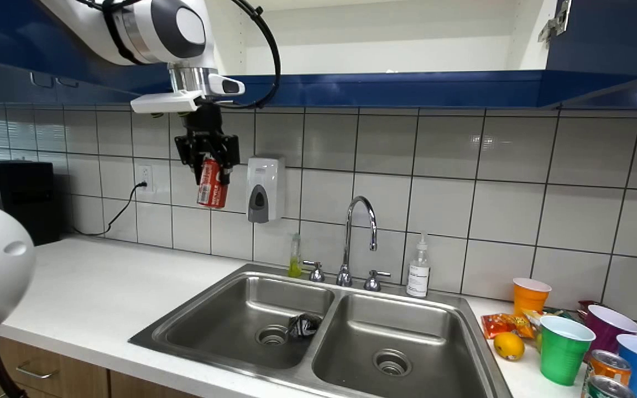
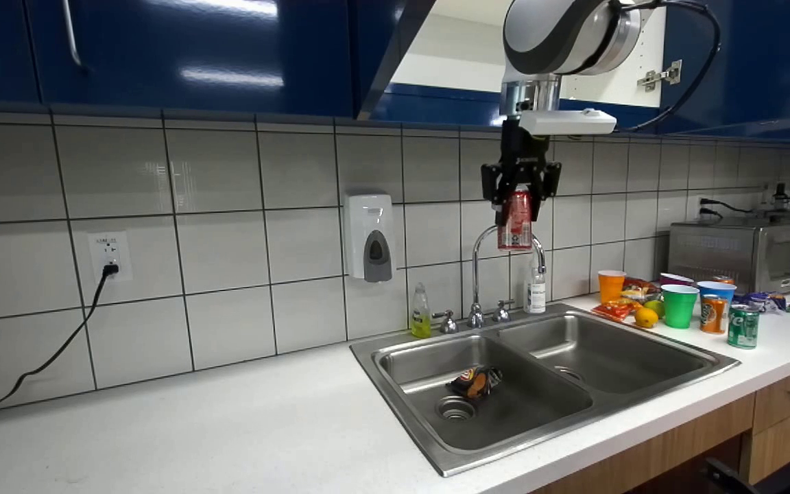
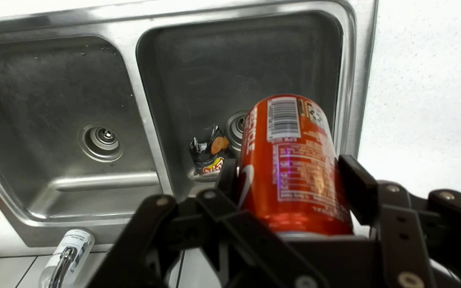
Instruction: Take the soda can out of the sink and put it into the cupboard
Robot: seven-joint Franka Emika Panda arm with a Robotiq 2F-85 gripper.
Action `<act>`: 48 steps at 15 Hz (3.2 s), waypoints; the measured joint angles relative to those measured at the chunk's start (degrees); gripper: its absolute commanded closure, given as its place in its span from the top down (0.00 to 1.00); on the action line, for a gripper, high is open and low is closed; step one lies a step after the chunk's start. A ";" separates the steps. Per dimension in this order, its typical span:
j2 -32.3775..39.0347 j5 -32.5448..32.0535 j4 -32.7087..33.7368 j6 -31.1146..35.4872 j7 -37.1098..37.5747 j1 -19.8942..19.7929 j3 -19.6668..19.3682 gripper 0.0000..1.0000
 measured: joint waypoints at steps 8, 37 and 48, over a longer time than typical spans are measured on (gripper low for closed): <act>-0.02 0.00 3.76 -4.46 0.00 0.00 0.04 0.40; -0.19 -0.53 11.42 -10.19 0.00 -0.88 0.80 0.65; 0.75 -0.42 11.17 -10.14 0.00 -0.93 0.73 0.40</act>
